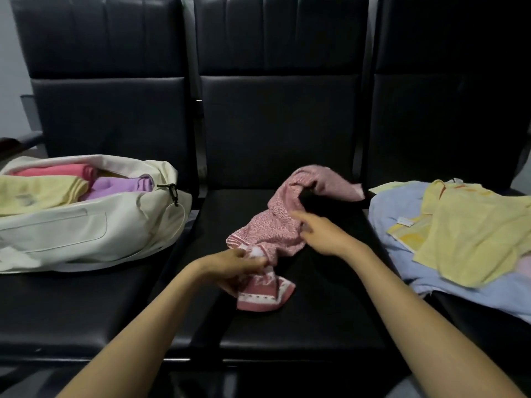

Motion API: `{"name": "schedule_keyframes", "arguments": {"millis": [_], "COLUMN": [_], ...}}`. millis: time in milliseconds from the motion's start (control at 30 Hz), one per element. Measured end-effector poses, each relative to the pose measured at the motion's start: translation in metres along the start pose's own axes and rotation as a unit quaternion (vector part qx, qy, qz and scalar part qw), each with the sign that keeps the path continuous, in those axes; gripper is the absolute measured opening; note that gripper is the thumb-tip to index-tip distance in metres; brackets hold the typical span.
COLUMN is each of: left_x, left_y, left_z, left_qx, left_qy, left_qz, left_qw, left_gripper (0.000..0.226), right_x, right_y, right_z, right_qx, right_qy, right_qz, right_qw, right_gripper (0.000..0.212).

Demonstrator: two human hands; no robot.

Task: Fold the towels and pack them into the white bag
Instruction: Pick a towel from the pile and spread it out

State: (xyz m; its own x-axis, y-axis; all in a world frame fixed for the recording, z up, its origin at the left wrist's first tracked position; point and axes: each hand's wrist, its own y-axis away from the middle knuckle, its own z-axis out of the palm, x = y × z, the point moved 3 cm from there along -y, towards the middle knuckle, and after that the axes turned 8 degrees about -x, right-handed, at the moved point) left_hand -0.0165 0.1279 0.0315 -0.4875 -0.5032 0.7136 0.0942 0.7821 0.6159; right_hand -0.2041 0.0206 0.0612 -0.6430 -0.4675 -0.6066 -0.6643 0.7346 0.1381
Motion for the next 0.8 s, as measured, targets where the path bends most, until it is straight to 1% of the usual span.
{"name": "schedule_keyframes", "arguments": {"millis": [33,67,100,133,200,233,267,300,333,367,400,433,467,500,533,567,600,633,700,767,800], "left_x": [0.003,0.005,0.006,0.005,0.000,-0.002,-0.004,-0.005,-0.005,-0.002,0.000,0.003,0.008,0.014,0.020,0.028,0.036,0.043,0.052,0.051,0.050], "left_y": [0.000,-0.003,-0.006,-0.010,-0.022,-0.026,-0.031,-0.034,-0.038,-0.040,-0.044,-0.046,-0.047,-0.044,-0.044,-0.040,-0.034,-0.028,-0.017,-0.010,-0.006], "left_z": [0.004,0.003,0.001,-0.004,-0.013,-0.012,-0.008,-0.002,0.003,0.009,0.013,0.018,0.026,0.034,0.041,0.047,0.051,0.054,0.049,0.036,0.029], "left_qx": [-0.024,-0.020,0.017,0.081,0.226,0.264,0.273,0.267,0.261,0.249,0.238,0.223,0.201,0.175,0.152,0.135,0.122,0.120,0.162,0.219,0.237], "left_qy": [0.043,0.073,0.088,0.082,-0.020,-0.056,-0.062,-0.059,-0.061,-0.062,-0.042,0.005,0.071,0.136,0.191,0.234,0.271,0.298,0.338,0.409,0.449], "left_qz": [0.005,0.011,0.023,0.039,0.028,0.000,-0.032,-0.058,-0.068,-0.063,-0.041,0.002,0.062,0.118,0.170,0.212,0.245,0.270,0.309,0.306,0.295], "left_qw": [0.999,0.997,0.996,0.993,0.974,0.963,0.960,0.960,0.961,0.964,0.969,0.975,0.975,0.968,0.955,0.939,0.923,0.908,0.874,0.832,0.810], "left_gripper": [0.040,0.050,0.057,0.054,0.040,0.048,0.063,0.072,0.073,0.064,0.051,0.036,0.023,0.011,0.004,0.004,0.007,0.009,0.008,0.007,0.006], "right_x": [0.002,0.004,0.005,0.006,0.004,0.005,0.006,0.008,0.010,0.012,0.015,0.017,0.019,0.022,0.023,0.023,0.023,0.024,0.024,0.027,0.027], "right_y": [0.002,0.003,0.006,0.008,0.016,0.019,0.021,0.023,0.024,0.025,0.025,0.026,0.025,0.023,0.022,0.021,0.020,0.019,0.021,0.024,0.025], "right_z": [0.005,0.010,0.014,0.017,0.023,0.026,0.030,0.033,0.035,0.037,0.039,0.041,0.042,0.043,0.045,0.045,0.044,0.042,0.032,0.020,0.012], "right_qx": [-0.022,-0.031,-0.039,-0.044,-0.051,-0.059,-0.065,-0.059,-0.057,-0.051,-0.041,-0.032,-0.019,-0.006,0.002,0.010,0.019,0.028,0.063,0.104,0.126], "right_qy": [0.042,0.071,0.085,0.091,0.081,0.069,0.054,0.037,0.013,-0.016,-0.052,-0.089,-0.121,-0.149,-0.180,-0.225,-0.285,-0.357,-0.484,-0.561,-0.604], "right_qz": [0.023,0.041,0.060,0.078,0.109,0.119,0.124,0.129,0.136,0.140,0.144,0.150,0.153,0.155,0.150,0.140,0.126,0.121,0.129,0.115,0.095], "right_qw": [0.999,0.996,0.994,0.992,0.989,0.989,0.989,0.989,0.989,0.989,0.987,0.984,0.981,0.977,0.972,0.964,0.950,0.926,0.864,0.813,0.781], "right_gripper": [0.051,0.044,0.040,0.036,0.028,0.023,0.021,0.024,0.030,0.031,0.023,0.011,0.019,0.026,0.023,0.016,0.018,0.022,0.020,0.014,0.018]}}
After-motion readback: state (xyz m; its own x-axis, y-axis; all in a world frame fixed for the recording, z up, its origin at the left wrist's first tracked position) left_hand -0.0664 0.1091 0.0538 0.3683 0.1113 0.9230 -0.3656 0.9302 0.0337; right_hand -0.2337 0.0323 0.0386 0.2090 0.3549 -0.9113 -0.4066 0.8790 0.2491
